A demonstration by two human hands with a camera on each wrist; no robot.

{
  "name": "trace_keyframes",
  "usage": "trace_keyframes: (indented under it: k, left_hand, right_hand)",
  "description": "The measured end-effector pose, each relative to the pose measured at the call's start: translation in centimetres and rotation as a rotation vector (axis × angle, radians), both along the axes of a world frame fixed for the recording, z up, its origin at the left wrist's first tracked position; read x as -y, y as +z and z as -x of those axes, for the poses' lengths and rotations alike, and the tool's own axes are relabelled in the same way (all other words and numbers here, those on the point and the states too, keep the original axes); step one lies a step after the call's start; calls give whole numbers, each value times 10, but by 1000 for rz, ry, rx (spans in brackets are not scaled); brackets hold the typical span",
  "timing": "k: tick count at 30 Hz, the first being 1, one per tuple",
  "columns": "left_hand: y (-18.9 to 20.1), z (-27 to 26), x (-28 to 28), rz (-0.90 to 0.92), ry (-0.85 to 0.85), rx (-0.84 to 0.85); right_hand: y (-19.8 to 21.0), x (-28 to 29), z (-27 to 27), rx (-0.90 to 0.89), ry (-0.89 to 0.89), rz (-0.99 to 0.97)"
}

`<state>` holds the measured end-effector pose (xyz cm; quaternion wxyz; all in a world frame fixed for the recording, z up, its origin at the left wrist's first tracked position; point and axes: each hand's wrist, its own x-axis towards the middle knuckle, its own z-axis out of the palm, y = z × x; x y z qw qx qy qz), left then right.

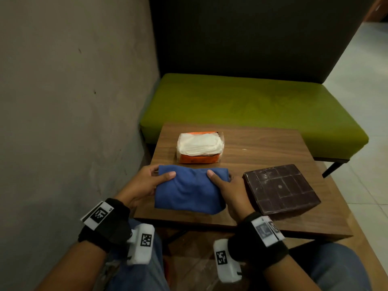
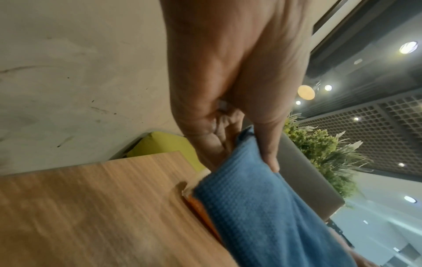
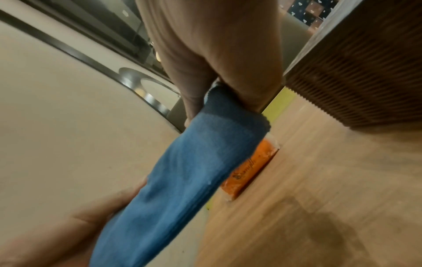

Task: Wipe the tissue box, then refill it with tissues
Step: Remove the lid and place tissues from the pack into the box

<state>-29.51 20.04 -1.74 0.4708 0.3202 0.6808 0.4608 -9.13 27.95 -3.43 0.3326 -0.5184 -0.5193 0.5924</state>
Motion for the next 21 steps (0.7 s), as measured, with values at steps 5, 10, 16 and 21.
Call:
trace_keyframes:
  k: [5, 10, 16, 21]
  left_hand:
    - [-51, 10, -27, 219, 27, -120]
    - [-73, 9, -40, 325, -18, -545]
    - [-27, -61, -41, 242, -316, -830]
    - [-46, -139, -47, -75, -700, -512]
  right_hand:
    - [-35, -18, 25, 151, -41, 134]
    - [-23, -5, 20, 485, 201, 41]
    - [47, -3, -45, 691, 564, -425]
    - [70, -42, -96, 1150, 796, -303]
